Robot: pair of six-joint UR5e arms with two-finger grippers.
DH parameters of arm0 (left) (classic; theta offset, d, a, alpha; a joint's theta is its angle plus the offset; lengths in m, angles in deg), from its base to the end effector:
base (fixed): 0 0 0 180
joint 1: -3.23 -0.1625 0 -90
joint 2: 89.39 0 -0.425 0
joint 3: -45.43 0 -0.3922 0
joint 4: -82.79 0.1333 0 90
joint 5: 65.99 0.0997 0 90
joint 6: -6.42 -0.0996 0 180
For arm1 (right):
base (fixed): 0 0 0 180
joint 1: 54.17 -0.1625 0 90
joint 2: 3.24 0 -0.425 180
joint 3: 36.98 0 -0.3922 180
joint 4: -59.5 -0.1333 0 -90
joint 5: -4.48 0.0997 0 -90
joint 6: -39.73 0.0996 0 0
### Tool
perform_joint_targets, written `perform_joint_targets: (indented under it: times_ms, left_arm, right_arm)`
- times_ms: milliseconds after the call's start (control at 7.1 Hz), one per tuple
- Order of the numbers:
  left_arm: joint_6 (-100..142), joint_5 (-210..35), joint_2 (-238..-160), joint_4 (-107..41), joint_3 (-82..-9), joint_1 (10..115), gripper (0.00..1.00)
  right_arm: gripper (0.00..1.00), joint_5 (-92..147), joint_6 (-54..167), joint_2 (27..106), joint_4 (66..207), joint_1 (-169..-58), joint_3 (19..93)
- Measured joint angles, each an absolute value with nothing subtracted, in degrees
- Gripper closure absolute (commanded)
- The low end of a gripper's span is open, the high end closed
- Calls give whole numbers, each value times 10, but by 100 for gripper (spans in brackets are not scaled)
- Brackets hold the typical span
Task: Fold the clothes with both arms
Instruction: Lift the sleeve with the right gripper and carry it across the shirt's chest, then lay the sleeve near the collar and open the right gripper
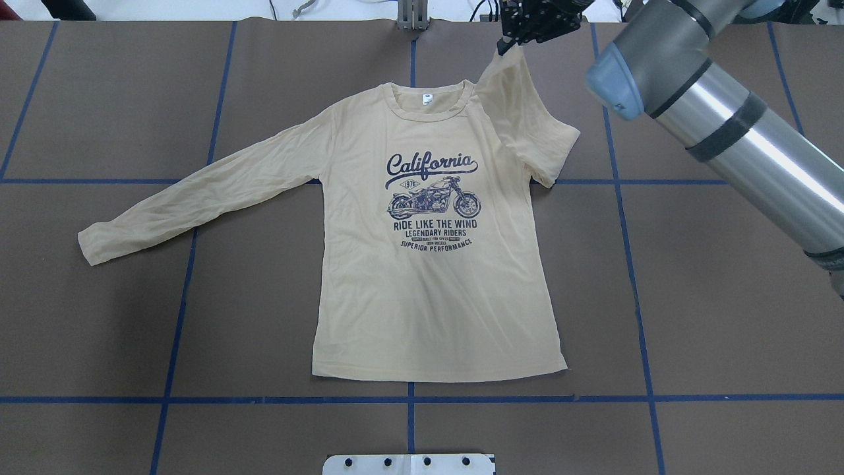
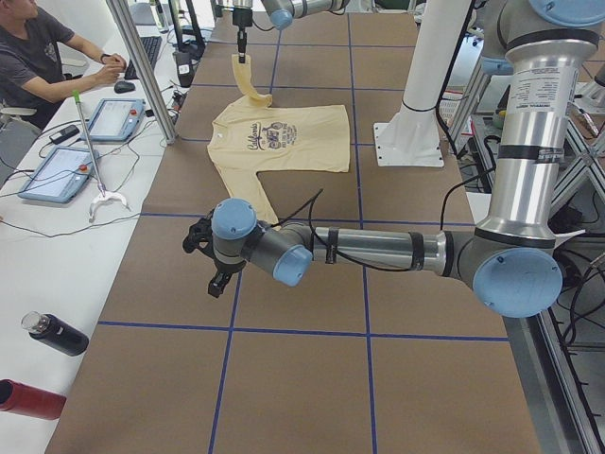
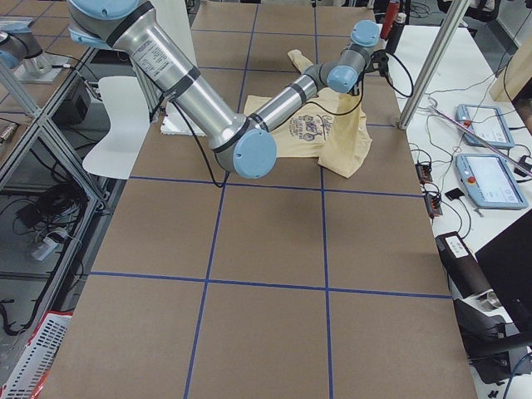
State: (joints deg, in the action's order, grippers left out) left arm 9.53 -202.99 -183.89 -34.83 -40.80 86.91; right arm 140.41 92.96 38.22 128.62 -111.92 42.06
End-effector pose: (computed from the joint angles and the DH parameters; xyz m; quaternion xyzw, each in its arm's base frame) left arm 0.0000 -0.5489 0.5936 0.1920 0.4038 0.1225 0.8861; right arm -0.3429 -0.6592 0.1560 0.0991 -0.5552 -0.0411 0.8248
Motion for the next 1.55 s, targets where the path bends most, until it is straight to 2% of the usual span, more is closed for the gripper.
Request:
perform_joint_targets:
  times_ms: [423,986,1268,1550]
  left_arm:
    - [95,-2030,-1842,-350,-390,869,1]
    - [106,-2030,-1853,-365,-378,868,1]
    - [124,-2031,-1864,-365,-378,868,1]
    - [143,-2064,-1871,-365,-381,868,1]
  right_arm:
    - [100,1300,930,321,1211,-1042,314]
    - [100,1191,931,267,1199,-975,234]
    - [1,1147,931,261,1190,-949,206]
    - [1,1123,944,242,1158,-939,160]
